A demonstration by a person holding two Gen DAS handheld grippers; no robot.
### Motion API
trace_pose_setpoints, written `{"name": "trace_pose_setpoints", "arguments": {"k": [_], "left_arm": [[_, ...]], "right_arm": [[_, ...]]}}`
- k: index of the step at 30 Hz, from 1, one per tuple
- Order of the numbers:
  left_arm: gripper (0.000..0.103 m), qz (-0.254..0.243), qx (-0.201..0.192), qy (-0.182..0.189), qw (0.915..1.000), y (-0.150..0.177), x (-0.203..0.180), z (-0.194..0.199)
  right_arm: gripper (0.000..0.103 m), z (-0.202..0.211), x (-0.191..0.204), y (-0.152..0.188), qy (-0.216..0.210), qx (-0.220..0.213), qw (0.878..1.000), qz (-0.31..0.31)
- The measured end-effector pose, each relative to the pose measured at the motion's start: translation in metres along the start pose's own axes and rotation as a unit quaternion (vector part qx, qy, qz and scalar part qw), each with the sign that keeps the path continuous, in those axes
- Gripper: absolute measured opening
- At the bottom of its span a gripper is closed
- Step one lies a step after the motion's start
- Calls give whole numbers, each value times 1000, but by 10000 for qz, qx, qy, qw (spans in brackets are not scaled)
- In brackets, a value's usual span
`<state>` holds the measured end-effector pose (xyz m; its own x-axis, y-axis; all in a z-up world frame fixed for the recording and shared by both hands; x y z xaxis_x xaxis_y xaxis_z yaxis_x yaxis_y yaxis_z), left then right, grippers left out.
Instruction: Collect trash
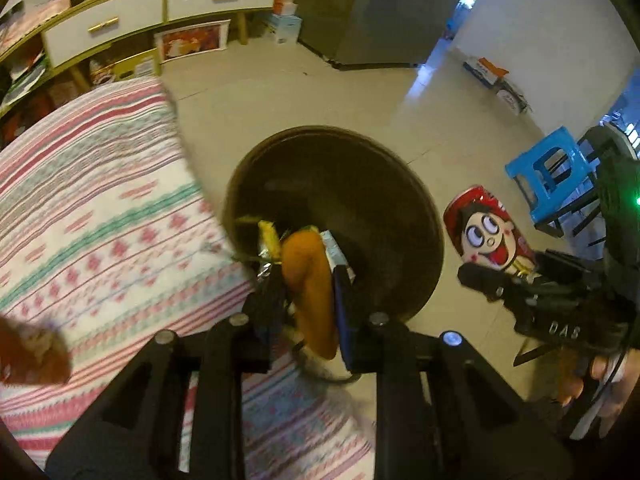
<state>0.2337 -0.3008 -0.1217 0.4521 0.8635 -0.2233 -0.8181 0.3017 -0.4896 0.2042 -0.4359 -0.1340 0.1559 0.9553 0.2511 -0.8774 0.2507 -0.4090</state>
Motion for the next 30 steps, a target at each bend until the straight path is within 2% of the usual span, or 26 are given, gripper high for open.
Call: {"name": "trace_pose_setpoints", "arguments": {"k": [1, 3, 5, 13, 19, 26, 28, 30], "left_arm": [[32, 0, -17, 107, 9999, -2, -4, -1], [66, 41, -119, 104, 9999, -7, -7, 0], [75, 75, -333, 59, 9994, -10, -7, 10], [76, 103, -444, -106, 9989, -2, 18, 53], [82, 222, -644, -204, 9975, 17, 50, 95], [86, 515, -862, -569, 9933, 49, 112, 136], [86, 627, -972, -740, 9905, 54, 130, 141], [87, 821, -914, -883, 9885, 63, 151, 141]], "right_arm": [[61, -1, -3, -1, 0, 2, 10000, -38], [61, -1, -10, -1, -10, 12, 9999, -114], [61, -4, -13, -3, -7, 37, 9998, -182], [61, -24, -1, -8, 59, 194, 9997, -164], [61, -41, 20, -12, 92, 317, 9994, -86], [61, -61, 36, -18, 200, 388, 9990, -63], [60, -65, 41, -23, 194, 289, 9994, -36], [61, -63, 45, -31, 80, 65, 9999, -34]]}}
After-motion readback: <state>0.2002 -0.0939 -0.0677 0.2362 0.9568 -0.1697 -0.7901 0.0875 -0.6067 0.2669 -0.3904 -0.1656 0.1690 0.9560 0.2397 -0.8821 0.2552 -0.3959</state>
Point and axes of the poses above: each gripper's, at about its wrist camera, not at the fingertips, and z roughly against the way its jaws point, x to its left, y to its underside, the point moved 9 cm from there along -z, roughly the way its jaws point, and after that the axes turned 2 degrees about -y, right-handed, at the moved point
